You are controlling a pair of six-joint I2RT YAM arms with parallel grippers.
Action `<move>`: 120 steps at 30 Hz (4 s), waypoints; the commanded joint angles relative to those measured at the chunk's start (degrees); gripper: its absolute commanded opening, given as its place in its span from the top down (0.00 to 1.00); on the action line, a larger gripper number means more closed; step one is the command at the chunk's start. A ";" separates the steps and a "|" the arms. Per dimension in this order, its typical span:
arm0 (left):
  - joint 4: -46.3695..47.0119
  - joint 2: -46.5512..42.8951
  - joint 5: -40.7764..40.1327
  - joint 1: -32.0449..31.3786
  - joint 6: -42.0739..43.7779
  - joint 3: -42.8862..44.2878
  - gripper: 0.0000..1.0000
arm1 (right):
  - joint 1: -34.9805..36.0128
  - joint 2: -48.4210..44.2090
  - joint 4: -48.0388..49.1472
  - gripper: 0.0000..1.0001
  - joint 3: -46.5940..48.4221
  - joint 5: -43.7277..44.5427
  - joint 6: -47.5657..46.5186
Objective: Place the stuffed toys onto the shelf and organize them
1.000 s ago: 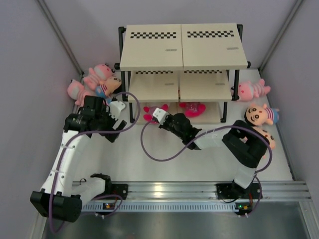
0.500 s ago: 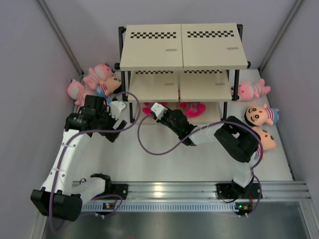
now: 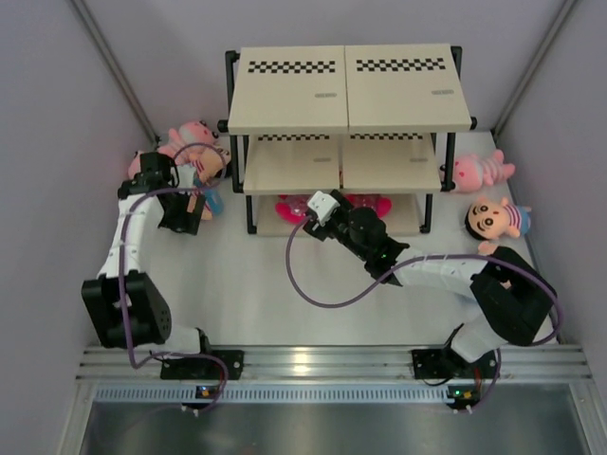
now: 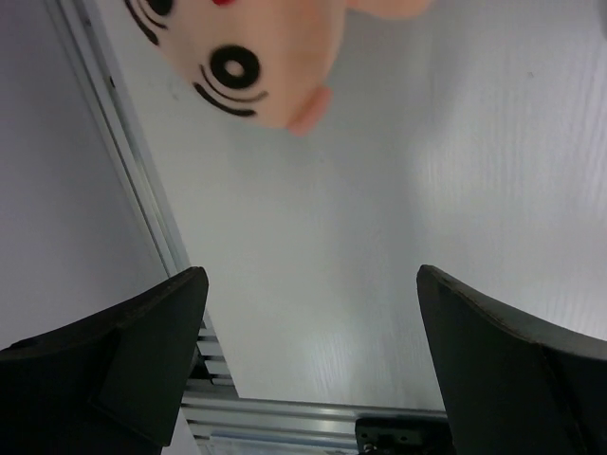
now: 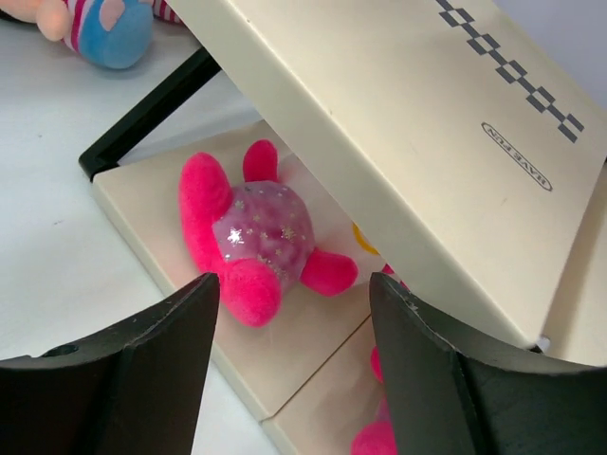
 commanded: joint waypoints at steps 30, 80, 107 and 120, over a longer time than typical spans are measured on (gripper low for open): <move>6.39 1.69 16.83 3.17 5.09 1.83 1.00 | 1.96 -22.88 -32.82 0.28 4.41 -17.77 3.45; -9.53 -18.12 -1.28 -12.39 -0.57 13.07 0.01 | 12.07 -15.32 -29.64 1.00 25.08 -8.16 2.30; 2.68 -6.26 -7.91 -8.70 -5.15 9.55 0.01 | -0.59 13.68 -0.27 1.00 33.43 -0.38 1.41; 5.85 16.85 -6.59 -4.83 -13.41 25.44 0.02 | -0.59 2.52 -8.44 0.28 26.84 -7.50 0.18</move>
